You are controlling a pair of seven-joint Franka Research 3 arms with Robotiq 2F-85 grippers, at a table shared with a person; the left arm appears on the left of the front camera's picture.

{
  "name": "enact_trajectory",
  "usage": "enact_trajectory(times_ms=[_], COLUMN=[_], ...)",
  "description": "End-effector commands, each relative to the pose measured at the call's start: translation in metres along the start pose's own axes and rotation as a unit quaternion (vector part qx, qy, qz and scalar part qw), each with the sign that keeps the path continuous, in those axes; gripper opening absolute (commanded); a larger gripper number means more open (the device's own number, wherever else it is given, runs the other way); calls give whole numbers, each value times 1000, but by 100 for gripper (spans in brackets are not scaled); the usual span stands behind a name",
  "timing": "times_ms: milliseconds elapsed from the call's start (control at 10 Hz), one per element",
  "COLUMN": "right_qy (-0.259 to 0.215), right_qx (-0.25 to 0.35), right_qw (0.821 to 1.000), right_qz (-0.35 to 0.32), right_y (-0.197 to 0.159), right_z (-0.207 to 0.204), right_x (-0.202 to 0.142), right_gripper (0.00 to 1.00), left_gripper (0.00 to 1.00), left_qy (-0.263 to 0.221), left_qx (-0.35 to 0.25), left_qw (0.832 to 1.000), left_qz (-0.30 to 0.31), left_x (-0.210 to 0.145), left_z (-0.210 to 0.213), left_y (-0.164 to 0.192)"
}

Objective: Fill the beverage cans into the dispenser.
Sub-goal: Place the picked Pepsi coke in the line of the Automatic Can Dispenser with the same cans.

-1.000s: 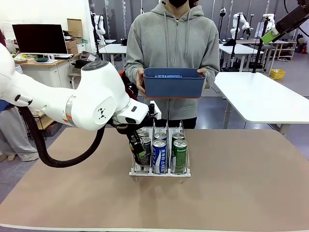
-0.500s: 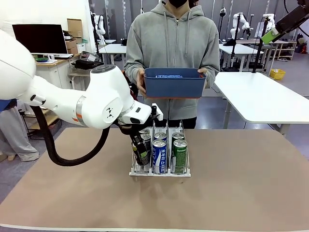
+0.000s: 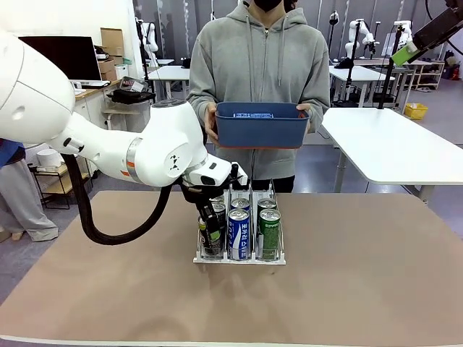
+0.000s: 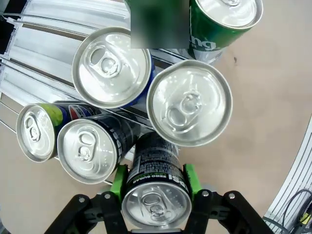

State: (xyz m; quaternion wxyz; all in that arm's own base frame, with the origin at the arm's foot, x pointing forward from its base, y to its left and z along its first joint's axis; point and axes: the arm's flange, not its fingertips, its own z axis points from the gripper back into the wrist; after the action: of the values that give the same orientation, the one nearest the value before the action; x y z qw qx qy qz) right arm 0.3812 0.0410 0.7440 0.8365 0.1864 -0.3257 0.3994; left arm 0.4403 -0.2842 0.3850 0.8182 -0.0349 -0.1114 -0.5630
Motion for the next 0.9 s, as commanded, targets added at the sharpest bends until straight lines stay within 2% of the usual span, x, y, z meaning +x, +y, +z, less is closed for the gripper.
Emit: enact_trajectory(times_ms=[0,400,800], right_qy=[1,1,1], right_qx=[1,1,1], right_qw=[1000,1000,1000], right_qz=[0,0,0], right_y=[1,1,1], right_z=[-2,-2,-2], right_x=[0,0,0], right_gripper=[100,100,100], left_gripper=[58,58,58], left_qy=[5,2,26], left_qx=[-8,-2,-36], left_qw=[1000,1000,999], left_qz=[3,0,0], left_x=[4,1,6], left_z=[3,-1,-20], left_y=[1,1,6])
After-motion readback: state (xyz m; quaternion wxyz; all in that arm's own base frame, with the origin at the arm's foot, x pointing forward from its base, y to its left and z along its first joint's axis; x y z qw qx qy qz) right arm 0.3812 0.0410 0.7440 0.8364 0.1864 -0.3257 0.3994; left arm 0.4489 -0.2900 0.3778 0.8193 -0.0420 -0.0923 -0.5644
